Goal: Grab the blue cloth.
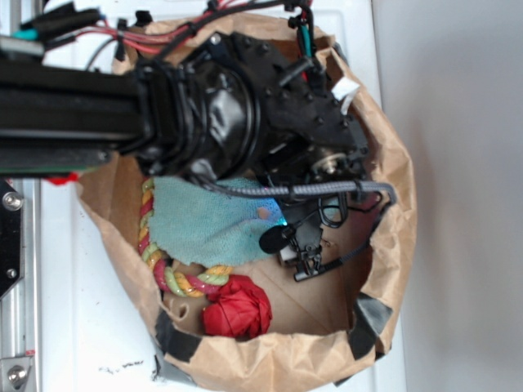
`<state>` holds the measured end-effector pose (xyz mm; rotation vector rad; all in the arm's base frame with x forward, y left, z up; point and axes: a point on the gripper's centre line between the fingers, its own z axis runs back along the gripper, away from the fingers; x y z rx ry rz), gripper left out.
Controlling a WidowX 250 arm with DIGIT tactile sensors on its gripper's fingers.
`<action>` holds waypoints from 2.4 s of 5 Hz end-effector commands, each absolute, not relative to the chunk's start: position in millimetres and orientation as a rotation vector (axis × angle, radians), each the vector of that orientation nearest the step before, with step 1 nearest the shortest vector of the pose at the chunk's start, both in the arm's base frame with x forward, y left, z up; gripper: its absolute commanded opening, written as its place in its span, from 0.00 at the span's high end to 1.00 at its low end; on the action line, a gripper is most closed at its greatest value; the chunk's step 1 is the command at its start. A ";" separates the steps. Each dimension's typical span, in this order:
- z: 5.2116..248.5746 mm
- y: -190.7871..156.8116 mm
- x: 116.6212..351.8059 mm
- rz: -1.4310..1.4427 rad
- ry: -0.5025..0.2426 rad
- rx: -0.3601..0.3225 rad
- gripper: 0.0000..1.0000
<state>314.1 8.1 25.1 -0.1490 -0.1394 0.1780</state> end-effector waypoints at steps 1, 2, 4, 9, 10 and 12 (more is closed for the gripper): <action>43.4 13.8 313.6 0.180 -0.182 -0.126 1.00; 56.8 21.3 306.5 0.177 -0.199 -0.122 1.00; 103.4 7.3 291.6 0.170 -0.180 0.073 1.00; 173.9 33.5 262.7 0.233 -0.307 0.077 1.00; 180.4 37.0 271.9 0.274 -0.370 0.002 1.00; 173.3 26.4 284.6 0.271 -0.362 0.043 1.00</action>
